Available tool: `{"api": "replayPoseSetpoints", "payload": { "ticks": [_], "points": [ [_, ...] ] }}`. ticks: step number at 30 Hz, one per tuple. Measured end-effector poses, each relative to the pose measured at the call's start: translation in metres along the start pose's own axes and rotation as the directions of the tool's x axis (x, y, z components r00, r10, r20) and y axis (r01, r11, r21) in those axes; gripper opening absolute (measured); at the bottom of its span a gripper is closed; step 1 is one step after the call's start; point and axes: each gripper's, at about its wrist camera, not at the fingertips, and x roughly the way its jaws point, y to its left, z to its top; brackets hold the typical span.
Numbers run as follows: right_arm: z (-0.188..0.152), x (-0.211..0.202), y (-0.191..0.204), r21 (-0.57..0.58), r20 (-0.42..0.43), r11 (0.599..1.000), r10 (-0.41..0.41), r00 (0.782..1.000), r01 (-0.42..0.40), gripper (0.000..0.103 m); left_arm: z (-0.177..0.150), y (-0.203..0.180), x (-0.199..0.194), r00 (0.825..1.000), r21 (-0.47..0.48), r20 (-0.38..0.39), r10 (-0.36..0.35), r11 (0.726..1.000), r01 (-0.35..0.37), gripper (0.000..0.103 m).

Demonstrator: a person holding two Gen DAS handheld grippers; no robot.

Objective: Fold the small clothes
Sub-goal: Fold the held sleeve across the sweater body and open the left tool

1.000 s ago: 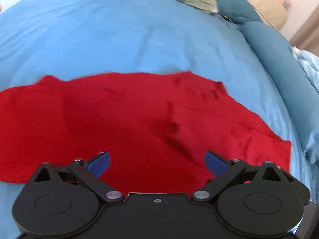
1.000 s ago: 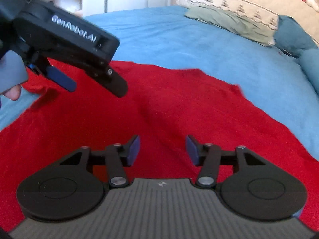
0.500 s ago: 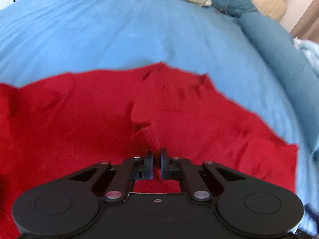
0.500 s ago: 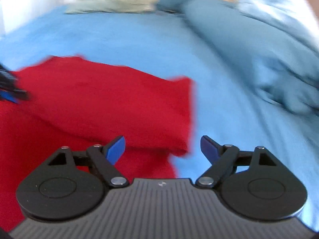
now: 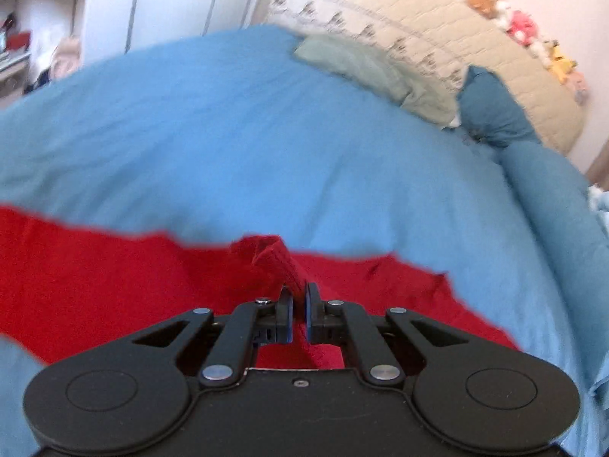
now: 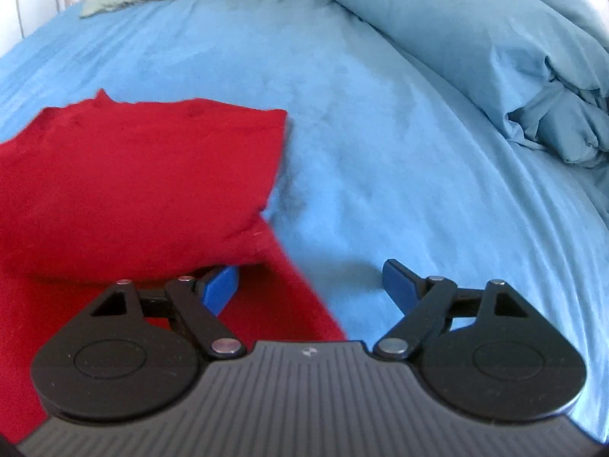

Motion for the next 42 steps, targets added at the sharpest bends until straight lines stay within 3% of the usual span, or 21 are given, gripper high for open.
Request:
{"api": "replayPoseSetpoints", "payload": {
  "ticks": [3,8,12,13,14,15,17,18,19,20,23,24,26,28,30,34,38,40,42],
  "points": [
    [0.004,0.007,-0.017,0.047,0.014,0.998,-0.037,0.999,0.036,0.1,-0.016,0.01,0.01,1.0,-0.002,-0.023,0.005,1.0,-0.005,0.006],
    [-0.011,0.012,-0.052,0.111,0.019,0.991,0.067,0.998,-0.069,0.102,-0.033,0.019,0.021,0.997,0.039,-0.077,0.019,0.999,-0.016,0.007],
    [-0.009,0.009,-0.059,0.029,0.014,0.992,0.123,0.992,-0.124,0.102,-0.042,0.03,0.009,0.984,0.107,-0.124,0.132,0.987,-0.119,0.022],
    [-0.008,0.006,-0.06,0.02,-0.002,0.99,0.138,0.99,-0.138,0.102,-0.044,0.034,0.004,0.972,0.129,-0.137,0.191,0.976,-0.174,0.031],
    [-0.006,-0.002,-0.06,0.002,-0.012,0.99,0.144,0.989,-0.144,0.102,-0.046,0.038,0.001,0.96,0.145,-0.147,0.239,0.965,-0.218,0.033],
    [-0.004,-0.01,-0.059,-0.019,-0.008,0.989,0.149,0.989,-0.149,0.102,-0.05,0.046,-0.011,0.955,0.147,-0.149,0.257,0.961,-0.235,0.033],
    [0.003,-0.035,-0.047,-0.061,0.033,0.97,0.236,0.971,-0.234,0.102,-0.051,0.049,-0.03,0.954,0.151,-0.126,0.27,0.956,-0.251,0.047],
    [0.008,-0.044,-0.038,-0.07,0.045,0.952,0.302,0.952,-0.298,0.102,-0.051,0.048,-0.036,0.957,0.165,-0.112,0.268,0.954,-0.248,0.057],
    [0.012,-0.048,-0.028,-0.079,0.05,0.937,0.344,0.937,-0.34,0.102,-0.05,0.043,-0.04,0.961,0.187,-0.099,0.26,0.953,-0.239,0.06],
    [0.017,-0.049,-0.013,-0.095,0.054,0.921,0.385,0.921,-0.379,0.102,-0.049,0.037,-0.041,0.966,0.209,-0.09,0.243,0.953,-0.221,0.06],
    [0.02,-0.029,0.021,-0.098,0.046,0.903,0.424,0.904,-0.419,0.102,-0.044,0.02,-0.032,0.98,0.238,-0.093,0.175,0.96,-0.149,0.061],
    [0.019,-0.019,0.025,-0.098,0.034,0.907,0.414,0.91,-0.41,0.102,-0.042,0.014,-0.028,0.984,0.245,-0.092,0.155,0.961,-0.129,0.061],
    [0.007,0.005,0.025,-0.093,-0.014,0.946,0.31,0.951,-0.31,0.1,-0.037,0.001,-0.02,0.991,0.271,-0.078,0.108,0.959,-0.084,0.061],
    [-0.004,0.01,0.006,-0.044,0.017,0.946,0.322,0.946,-0.321,0.099,-0.031,-0.012,-0.009,0.995,0.301,-0.06,0.076,0.952,-0.054,0.061],
    [-0.001,0.005,0.001,-0.042,-0.014,0.963,0.268,0.963,-0.268,0.102,-0.026,-0.021,0.002,0.998,0.325,-0.058,0.038,0.946,-0.017,0.061],
    [0.027,-0.015,0.004,-0.044,0.081,0.929,0.369,0.926,-0.367,0.103,-0.023,-0.033,0.02,0.998,0.344,-0.068,-0.013,0.938,0.036,0.062],
    [0.055,0.013,0.039,-0.091,0.099,0.899,0.435,0.895,-0.428,0.103,-0.025,-0.027,0.047,0.994,0.326,-0.108,0.013,0.945,0.023,0.066],
    [0.061,0.041,0.052,-0.108,0.053,0.903,0.423,0.905,-0.415,0.103,-0.03,-0.019,0.058,0.99,0.309,-0.138,0.04,0.951,0.005,0.067],
    [0.063,0.064,0.056,-0.148,0.051,0.928,0.352,0.935,-0.342,0.103,-0.034,-0.01,0.056,0.992,0.304,-0.125,0.002,0.952,0.036,0.067]
  ]
}}
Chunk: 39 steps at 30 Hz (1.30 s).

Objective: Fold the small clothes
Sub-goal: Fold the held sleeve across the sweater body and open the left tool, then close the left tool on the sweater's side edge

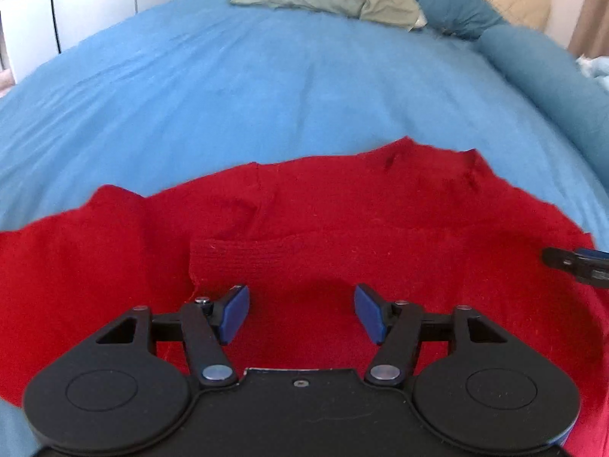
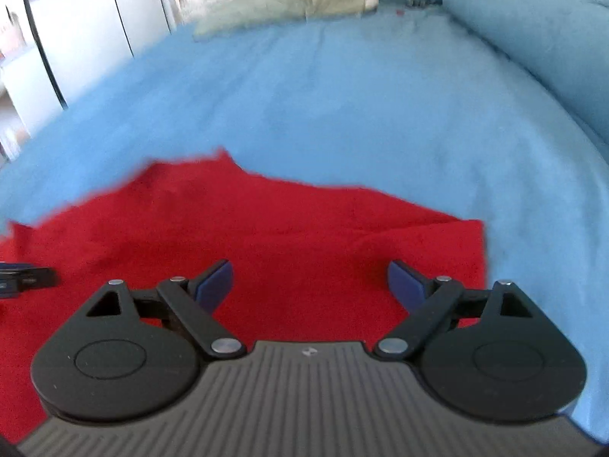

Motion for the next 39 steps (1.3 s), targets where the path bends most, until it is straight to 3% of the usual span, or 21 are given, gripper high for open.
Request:
{"api": "replayPoseSetpoints", "payload": {
  "ticks": [5,10,14,18,20,22,24,30,34,39],
  "points": [
    [0.0,0.005,-0.029,0.075,0.04,0.996,-0.054,0.998,0.051,0.103,-0.007,0.0,-0.003,1.0,0.041,0.003,-0.004,0.999,0.004,0.067],
    [0.01,0.0,-0.018,0.054,0.015,0.995,-0.08,0.997,0.079,0.103,-0.002,-0.005,-0.018,1.0,0.042,-0.009,0.022,0.999,-0.022,0.066],
    [0.025,-0.054,-0.002,0.054,0.085,0.998,0.033,0.996,-0.038,0.103,0.011,-0.003,-0.072,0.998,0.04,0.059,0.004,0.999,-0.006,0.066],
    [0.047,-0.122,0.032,0.023,0.131,0.996,0.086,0.988,-0.089,0.103,0.023,0.022,-0.133,0.995,-0.033,0.098,0.023,0.999,-0.019,0.07],
    [0.055,-0.154,0.061,-0.001,0.122,0.996,0.09,0.988,-0.091,0.103,0.025,0.044,-0.159,0.994,-0.087,0.108,0.034,0.996,-0.025,0.077],
    [0.057,-0.176,0.089,-0.011,0.123,0.995,0.096,0.988,-0.095,0.103,0.024,0.071,-0.184,0.991,-0.147,0.118,0.061,0.988,-0.043,0.096],
    [0.055,-0.192,0.121,0.002,0.113,0.992,0.127,0.985,-0.128,0.103,0.019,0.105,-0.205,0.985,-0.214,0.133,0.11,0.974,-0.08,0.103],
    [0.034,-0.192,0.207,0.073,0.055,0.983,0.162,0.985,-0.166,0.103,-0.012,0.227,-0.222,0.976,-0.419,0.086,0.201,0.896,-0.148,0.103],
    [0.009,-0.177,0.253,0.156,0.014,0.976,0.153,0.988,-0.153,0.103,-0.033,0.293,-0.211,0.956,-0.47,0.023,0.291,0.848,-0.247,0.1],
    [-0.01,-0.158,0.296,0.204,-0.017,0.968,0.156,0.988,-0.149,0.103,-0.057,0.352,-0.186,0.95,-0.51,-0.019,0.313,0.814,-0.278,0.082]
  ]
}}
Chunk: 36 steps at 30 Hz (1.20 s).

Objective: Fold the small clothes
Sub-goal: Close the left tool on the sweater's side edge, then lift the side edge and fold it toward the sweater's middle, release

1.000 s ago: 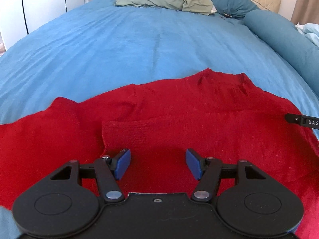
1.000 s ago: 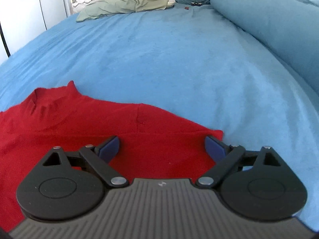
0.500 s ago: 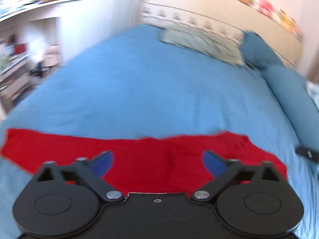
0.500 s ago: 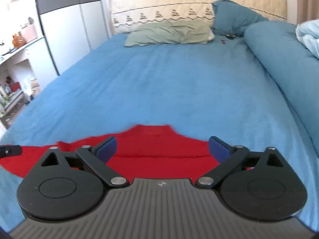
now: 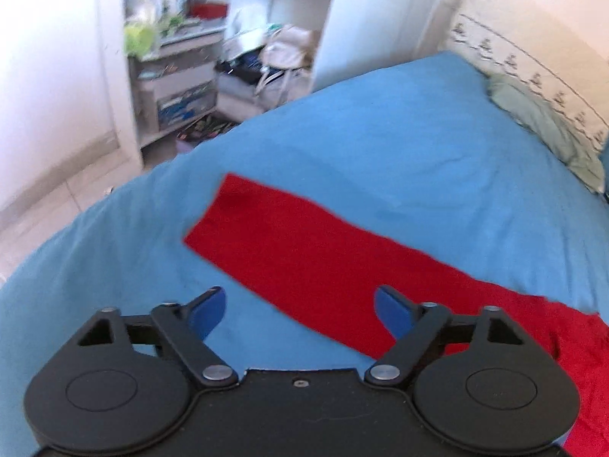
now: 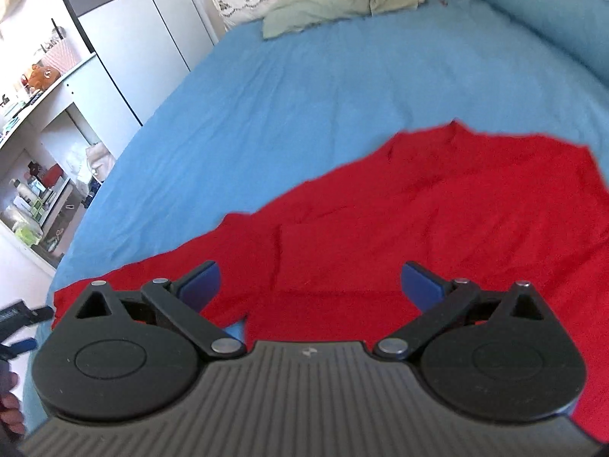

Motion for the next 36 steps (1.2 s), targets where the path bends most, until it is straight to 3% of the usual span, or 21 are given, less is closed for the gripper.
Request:
{"api": "replayPoseSetpoints", "payload": {
  "ticks": [4,9,11,13,15,21,25,27,30,34,36],
  "points": [
    [-0.02,0.015,0.025,-0.037,-0.001,0.999,-0.025,1.0,0.025,0.103,-0.004,0.016,0.032,1.0,-0.038,-0.024,-0.009,0.999,0.008,0.058],
    [-0.029,0.029,0.032,-0.05,-0.006,0.998,-0.032,0.999,0.032,0.103,-0.01,0.017,0.048,1.0,-0.037,0.012,0.026,0.999,-0.026,0.053],
    [-0.033,0.031,0.034,-0.068,-0.002,0.997,-0.038,0.999,0.038,0.103,-0.009,0.013,0.05,0.998,-0.023,0.027,0.053,0.998,-0.053,0.04],
    [-0.034,0.034,0.034,-0.08,0.008,0.996,-0.038,0.999,0.039,0.103,-0.006,0.012,0.054,0.997,-0.019,0.035,0.073,0.997,-0.072,0.017],
    [-0.035,0.038,0.032,-0.083,0.011,0.996,-0.042,0.999,0.043,0.103,-0.003,0.011,0.056,0.996,-0.02,0.044,0.079,0.997,-0.078,0.009],
    [-0.027,0.037,0.016,-0.049,0.01,0.999,-0.017,1.0,0.018,0.103,0.006,-0.017,0.036,0.989,0.067,0.126,0.081,0.994,-0.09,0.006],
    [-0.009,0.022,-0.002,-0.038,0.049,0.999,-0.008,0.999,0.01,0.103,0.016,-0.069,-0.009,0.975,0.192,0.223,0.002,0.98,-0.047,0.006],
    [0.004,0.009,-0.016,-0.029,0.074,0.999,-0.014,0.997,0.016,0.103,0.016,-0.108,-0.038,0.963,0.276,0.262,-0.07,0.961,-0.006,0.006],
    [0.024,-0.01,-0.044,-0.005,0.108,1.0,-0.022,0.994,0.023,0.103,0.006,-0.173,-0.074,0.938,0.408,0.283,-0.201,0.91,0.072,0.006],
    [0.052,-0.039,-0.096,0.023,0.157,0.998,-0.053,0.986,0.05,0.103,-0.031,-0.274,-0.098,0.901,0.549,0.22,-0.374,0.811,0.203,0.006],
    [0.063,-0.05,-0.126,0.033,0.178,0.997,-0.081,0.981,0.076,0.103,-0.059,-0.323,-0.094,0.891,0.6,0.169,-0.42,0.761,0.245,0.006]
  ]
}}
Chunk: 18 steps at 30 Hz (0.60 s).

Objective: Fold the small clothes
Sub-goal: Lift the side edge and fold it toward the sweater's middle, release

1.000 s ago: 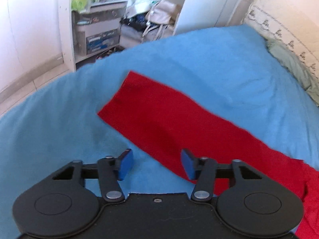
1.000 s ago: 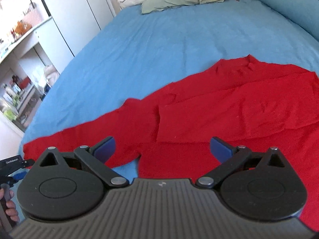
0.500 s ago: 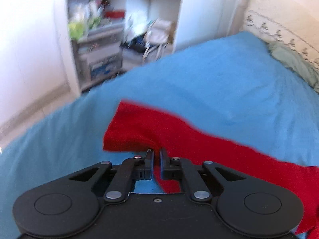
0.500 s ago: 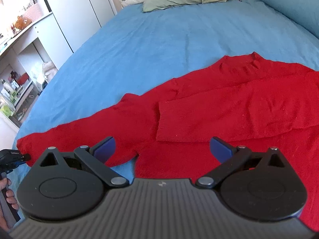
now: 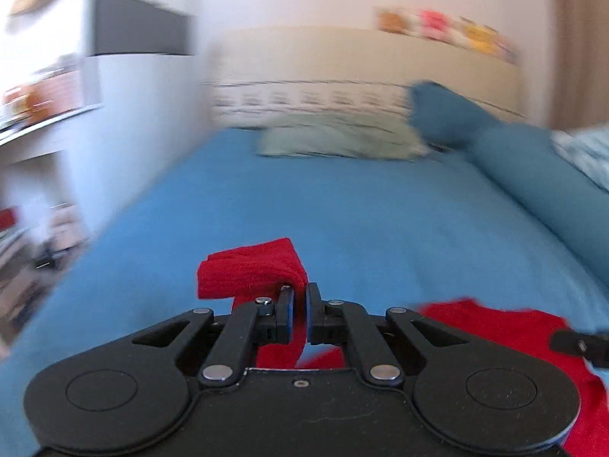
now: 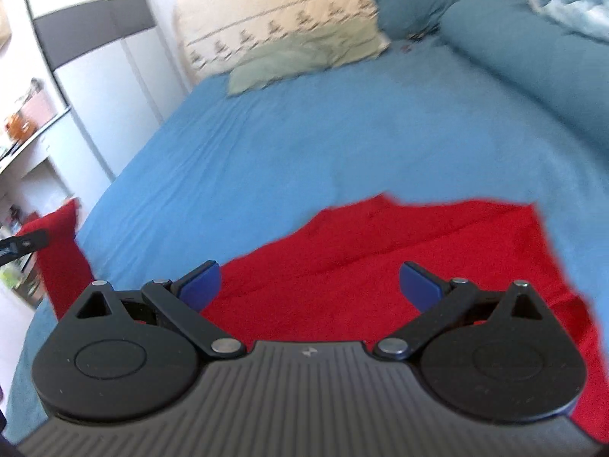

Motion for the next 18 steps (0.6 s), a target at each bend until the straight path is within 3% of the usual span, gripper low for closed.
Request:
{"api": "replayPoseSetpoints", "payload": {
  "ticks": [3,7,10,13,14,15,16,18],
  "points": [
    [0.012,-0.003,-0.052,0.013,0.004,0.999,-0.043,0.999,0.043,0.103,-0.022,-0.076,0.044,0.992,0.035,-0.078,-0.099,0.994,0.102,0.006],
    [0.012,0.004,-0.109,-0.017,-0.029,0.996,-0.089,0.996,0.088,0.103,-0.077,-0.152,0.098,0.968,0.088,-0.207,-0.139,0.983,0.16,0.006],
    [0.004,0.014,-0.142,-0.048,-0.067,0.994,-0.097,0.993,0.094,0.103,-0.109,-0.18,0.117,0.961,0.111,-0.253,-0.115,0.983,0.146,0.006],
    [-0.009,0.026,-0.159,-0.074,-0.097,0.994,-0.088,0.991,0.081,0.103,-0.121,-0.181,0.121,0.963,0.1,-0.25,-0.1,0.987,0.128,0.009],
    [-0.012,0.031,-0.164,-0.077,-0.106,0.994,-0.082,0.991,0.074,0.103,-0.121,-0.181,0.119,0.965,0.1,-0.244,-0.099,0.987,0.127,0.013],
    [-0.014,0.034,-0.165,-0.076,-0.11,0.995,-0.078,0.991,0.07,0.103,-0.121,-0.181,0.118,0.964,0.1,-0.246,-0.099,0.987,0.127,0.028],
    [-0.014,0.037,-0.167,-0.073,-0.112,0.995,-0.07,0.991,0.062,0.103,-0.122,-0.181,0.116,0.963,0.095,-0.25,-0.097,0.988,0.125,0.051],
    [-0.014,0.042,-0.164,-0.066,-0.117,0.997,-0.044,0.992,0.036,0.103,-0.121,-0.179,0.11,0.962,0.098,-0.26,-0.081,0.989,0.11,0.077]
  ]
}}
